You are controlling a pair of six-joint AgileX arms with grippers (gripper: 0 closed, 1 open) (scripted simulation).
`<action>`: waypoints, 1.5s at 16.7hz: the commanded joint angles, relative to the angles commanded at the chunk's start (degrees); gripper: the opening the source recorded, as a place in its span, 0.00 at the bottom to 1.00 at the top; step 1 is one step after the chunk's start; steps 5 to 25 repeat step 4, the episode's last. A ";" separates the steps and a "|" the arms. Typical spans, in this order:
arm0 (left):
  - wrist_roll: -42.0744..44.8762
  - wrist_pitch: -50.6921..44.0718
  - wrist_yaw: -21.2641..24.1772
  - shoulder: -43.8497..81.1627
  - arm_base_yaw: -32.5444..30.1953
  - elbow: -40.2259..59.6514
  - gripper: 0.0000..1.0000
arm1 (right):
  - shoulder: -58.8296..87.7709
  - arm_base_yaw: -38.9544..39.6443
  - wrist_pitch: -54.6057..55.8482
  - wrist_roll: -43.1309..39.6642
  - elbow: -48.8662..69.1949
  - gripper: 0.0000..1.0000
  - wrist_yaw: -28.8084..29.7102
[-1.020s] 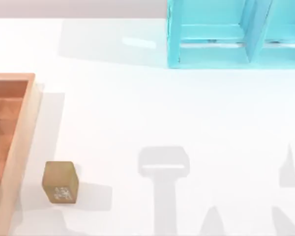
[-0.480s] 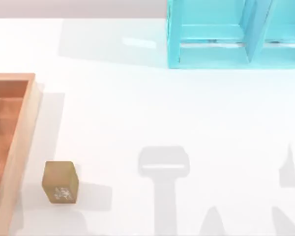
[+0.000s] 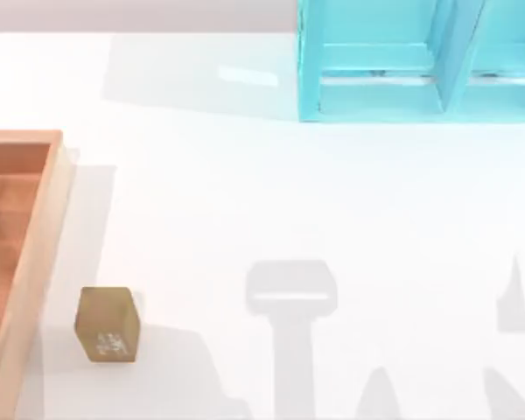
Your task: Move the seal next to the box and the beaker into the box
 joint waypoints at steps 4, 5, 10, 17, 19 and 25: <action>-0.14 -2.47 1.10 0.68 2.20 0.71 1.00 | 0.00 0.00 0.00 0.00 0.00 1.00 0.00; -0.14 -2.47 1.10 0.68 2.20 0.71 1.00 | 0.00 0.00 0.00 0.00 0.00 1.00 0.00; -0.14 -2.47 1.10 0.68 2.20 0.71 1.00 | 0.00 0.00 0.00 0.00 0.00 1.00 0.00; -0.14 -2.47 1.10 0.68 2.20 0.71 1.00 | 0.00 0.00 0.00 0.00 0.00 1.00 0.00; -0.14 -2.47 1.10 0.68 2.20 0.71 1.00 | 0.00 0.00 0.00 0.00 0.00 1.00 0.00; -0.14 -2.47 1.10 0.68 2.20 0.71 1.00 | 0.00 0.00 0.00 0.00 0.00 1.00 0.00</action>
